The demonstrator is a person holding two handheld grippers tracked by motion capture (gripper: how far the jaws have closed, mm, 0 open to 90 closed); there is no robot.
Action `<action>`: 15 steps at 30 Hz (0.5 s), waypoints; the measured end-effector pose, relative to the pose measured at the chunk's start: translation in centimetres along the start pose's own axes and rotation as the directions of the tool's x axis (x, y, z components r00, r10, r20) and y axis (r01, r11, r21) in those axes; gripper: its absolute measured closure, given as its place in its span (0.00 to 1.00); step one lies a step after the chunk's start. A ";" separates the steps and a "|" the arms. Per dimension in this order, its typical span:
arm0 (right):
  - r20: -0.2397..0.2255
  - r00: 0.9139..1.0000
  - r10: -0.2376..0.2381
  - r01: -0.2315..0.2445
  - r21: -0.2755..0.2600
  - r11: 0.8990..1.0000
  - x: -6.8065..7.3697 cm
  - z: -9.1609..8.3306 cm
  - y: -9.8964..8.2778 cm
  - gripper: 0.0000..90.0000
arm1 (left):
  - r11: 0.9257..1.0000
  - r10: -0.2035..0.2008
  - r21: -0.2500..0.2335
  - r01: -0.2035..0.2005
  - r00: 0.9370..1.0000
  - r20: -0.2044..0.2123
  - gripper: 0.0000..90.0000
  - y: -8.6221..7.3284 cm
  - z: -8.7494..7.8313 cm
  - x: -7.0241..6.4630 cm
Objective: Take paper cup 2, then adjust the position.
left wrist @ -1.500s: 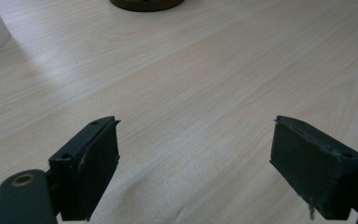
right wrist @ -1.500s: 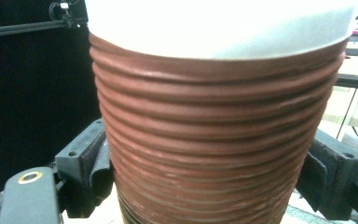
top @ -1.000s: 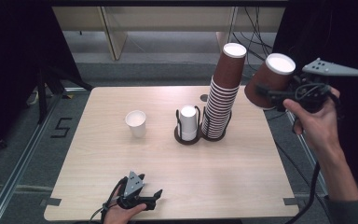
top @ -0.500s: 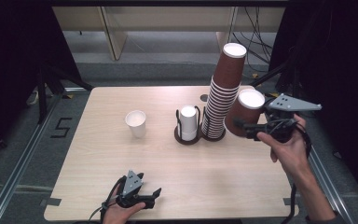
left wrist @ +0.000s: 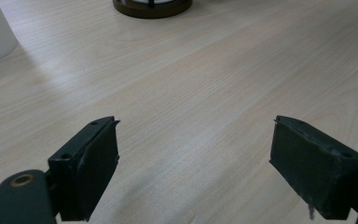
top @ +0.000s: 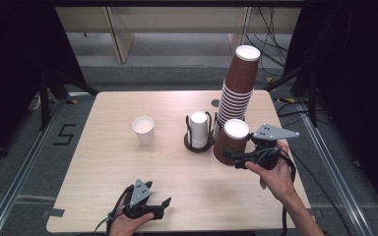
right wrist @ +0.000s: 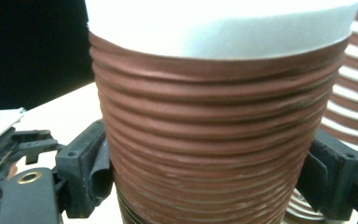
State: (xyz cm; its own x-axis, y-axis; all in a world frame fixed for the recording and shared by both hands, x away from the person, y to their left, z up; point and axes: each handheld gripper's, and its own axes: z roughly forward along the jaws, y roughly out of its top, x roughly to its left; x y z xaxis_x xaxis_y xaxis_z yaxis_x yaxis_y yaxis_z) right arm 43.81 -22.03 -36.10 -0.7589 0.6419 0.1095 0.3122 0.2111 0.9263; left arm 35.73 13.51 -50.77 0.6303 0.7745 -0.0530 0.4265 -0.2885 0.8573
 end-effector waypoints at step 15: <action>-0.068 0.998 -0.002 0.005 0.045 0.999 1.5 3.1 -2.4 0.19 | 0.999 0.011 -0.032 -0.011 1.000 -0.006 0.16 0.0 -0.4 -0.1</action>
State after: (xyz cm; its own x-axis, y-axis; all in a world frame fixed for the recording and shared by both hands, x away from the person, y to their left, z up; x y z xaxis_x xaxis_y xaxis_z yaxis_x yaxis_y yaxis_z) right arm 43.68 -19.36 -39.31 -0.7968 0.5898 0.1316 0.3332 0.2472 0.9098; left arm 35.40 13.67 -50.52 0.6312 0.7746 -0.0411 0.3987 -0.2786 0.8737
